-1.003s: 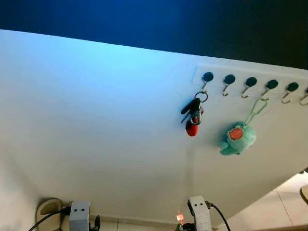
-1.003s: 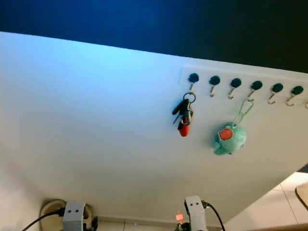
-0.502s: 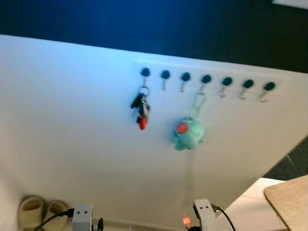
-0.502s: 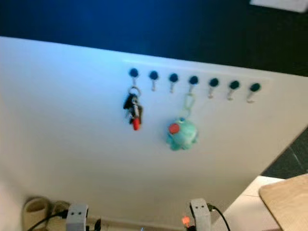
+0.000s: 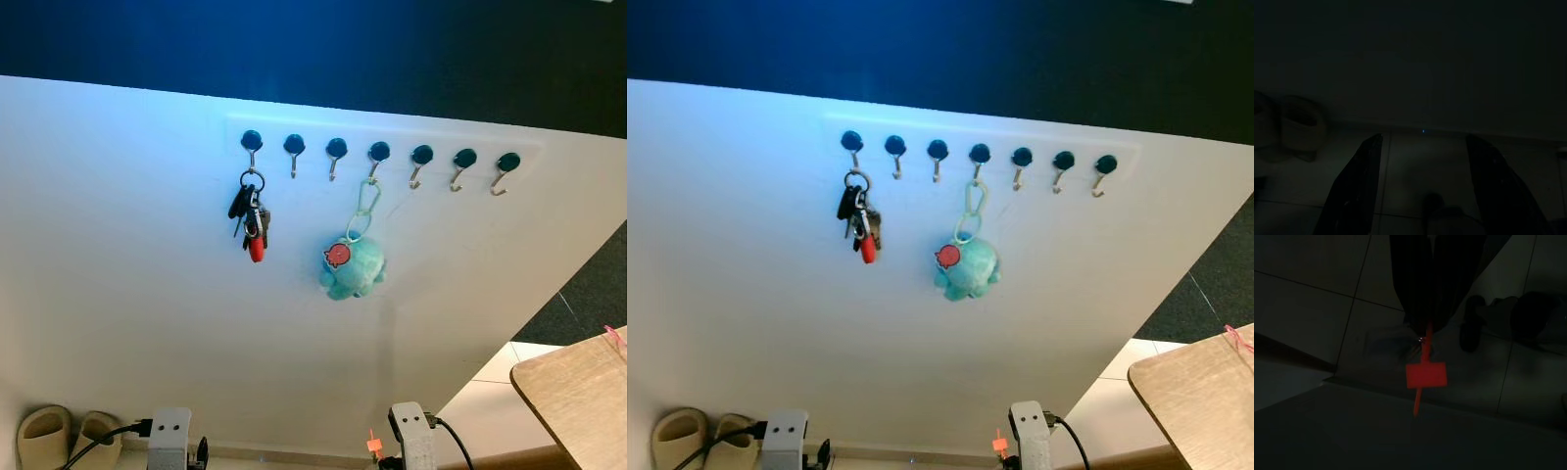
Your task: Hang keys on a hook
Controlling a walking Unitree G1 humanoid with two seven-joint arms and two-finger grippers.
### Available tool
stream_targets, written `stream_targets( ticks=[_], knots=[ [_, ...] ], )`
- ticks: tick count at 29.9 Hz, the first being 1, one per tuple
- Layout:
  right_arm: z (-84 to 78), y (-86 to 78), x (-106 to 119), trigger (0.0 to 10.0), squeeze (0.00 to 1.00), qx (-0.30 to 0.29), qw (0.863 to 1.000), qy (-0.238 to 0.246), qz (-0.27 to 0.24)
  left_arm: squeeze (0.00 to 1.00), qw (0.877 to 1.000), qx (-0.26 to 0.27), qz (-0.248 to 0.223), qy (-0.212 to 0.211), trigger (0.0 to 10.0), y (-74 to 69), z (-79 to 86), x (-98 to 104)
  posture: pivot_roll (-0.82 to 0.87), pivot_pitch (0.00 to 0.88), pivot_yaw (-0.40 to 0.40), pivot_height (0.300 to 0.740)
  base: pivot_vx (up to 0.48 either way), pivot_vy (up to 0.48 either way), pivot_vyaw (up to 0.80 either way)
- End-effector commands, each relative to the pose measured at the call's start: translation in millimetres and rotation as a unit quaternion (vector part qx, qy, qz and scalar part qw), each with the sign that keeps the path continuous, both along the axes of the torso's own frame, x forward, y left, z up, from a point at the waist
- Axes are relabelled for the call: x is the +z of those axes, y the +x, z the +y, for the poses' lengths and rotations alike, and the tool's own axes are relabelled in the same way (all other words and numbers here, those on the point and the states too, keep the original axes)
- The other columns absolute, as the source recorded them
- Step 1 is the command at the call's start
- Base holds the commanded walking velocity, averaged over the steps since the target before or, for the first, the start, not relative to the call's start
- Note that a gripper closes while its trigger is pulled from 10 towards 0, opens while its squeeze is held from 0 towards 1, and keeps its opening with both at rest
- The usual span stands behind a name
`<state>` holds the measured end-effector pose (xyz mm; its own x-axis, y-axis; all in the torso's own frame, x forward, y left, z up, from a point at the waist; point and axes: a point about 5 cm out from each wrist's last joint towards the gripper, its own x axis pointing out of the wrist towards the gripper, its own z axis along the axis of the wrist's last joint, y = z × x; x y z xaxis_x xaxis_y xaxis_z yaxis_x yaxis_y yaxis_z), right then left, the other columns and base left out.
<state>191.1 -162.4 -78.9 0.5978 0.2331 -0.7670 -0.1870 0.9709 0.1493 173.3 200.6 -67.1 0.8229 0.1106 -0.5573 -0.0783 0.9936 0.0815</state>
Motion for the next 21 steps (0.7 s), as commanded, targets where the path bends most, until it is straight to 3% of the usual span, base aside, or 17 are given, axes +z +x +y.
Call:
stream_targets(
  ticks=[1,3,10,21],
  knots=[
    [-1.2,-0.9,-0.4,10.0,0.00,-0.006,1.000,0.000,0.001,0.00,1.000,-0.009,0.017,0.007,10.0,-4.0,3.7,-2.5,0.08,0.042,-0.070,0.740,0.000,0.000,0.00],
    [-1.1,-1.0,-0.5,10.0,0.00,-0.007,1.000,0.000,0.001,0.00,1.000,-0.009,0.021,0.004,10.0,-4.3,3.5,-3.1,0.08,0.042,-0.070,0.740,0.000,0.000,0.00],
    [0.3,-2.6,-1.4,10.0,0.00,-0.011,1.000,0.002,0.002,0.00,1.000,-0.014,0.015,0.002,10.0,-4.3,2.3,-2.5,0.08,0.042,-0.062,0.740,0.000,0.480,0.00],
    [1.5,-4.4,-2.5,10.0,0.00,-0.015,1.000,0.003,0.005,0.00,0.999,-0.037,-0.005,0.002,10.0,-1.2,0.0,1.5,0.08,0.044,-0.057,0.740,0.000,-0.027,0.00]
  ],
)
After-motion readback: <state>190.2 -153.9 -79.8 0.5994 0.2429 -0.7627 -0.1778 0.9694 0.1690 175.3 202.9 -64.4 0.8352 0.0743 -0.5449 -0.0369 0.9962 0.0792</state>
